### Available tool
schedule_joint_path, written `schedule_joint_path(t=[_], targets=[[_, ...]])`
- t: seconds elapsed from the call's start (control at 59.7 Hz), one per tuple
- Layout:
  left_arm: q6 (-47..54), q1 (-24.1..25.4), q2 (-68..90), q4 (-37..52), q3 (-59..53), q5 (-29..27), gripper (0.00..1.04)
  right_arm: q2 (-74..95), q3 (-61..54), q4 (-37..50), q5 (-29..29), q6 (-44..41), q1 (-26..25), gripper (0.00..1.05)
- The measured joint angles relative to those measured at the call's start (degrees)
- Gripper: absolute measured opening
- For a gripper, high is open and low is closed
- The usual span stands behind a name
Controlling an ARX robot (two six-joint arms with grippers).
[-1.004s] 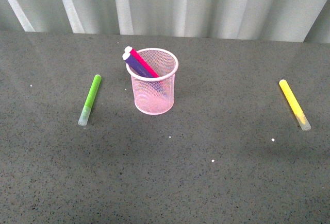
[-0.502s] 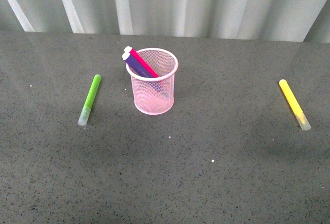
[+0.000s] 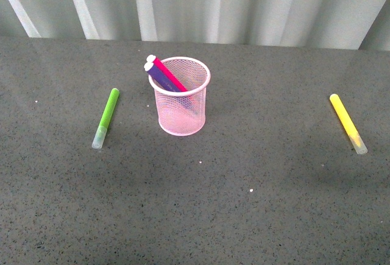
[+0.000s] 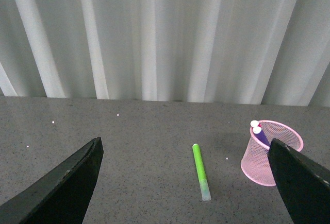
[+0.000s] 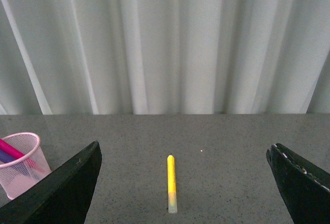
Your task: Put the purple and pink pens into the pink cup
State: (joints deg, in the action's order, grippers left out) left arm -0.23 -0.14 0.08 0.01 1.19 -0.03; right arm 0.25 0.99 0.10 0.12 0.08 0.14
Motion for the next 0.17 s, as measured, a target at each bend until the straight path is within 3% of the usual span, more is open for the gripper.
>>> schedule_joint_path(t=[0.167], targets=[[0.0,0.0,0.0,0.0,0.0,0.0,0.98,0.0,0.0,0.0,0.0,0.0,0.0,0.98]])
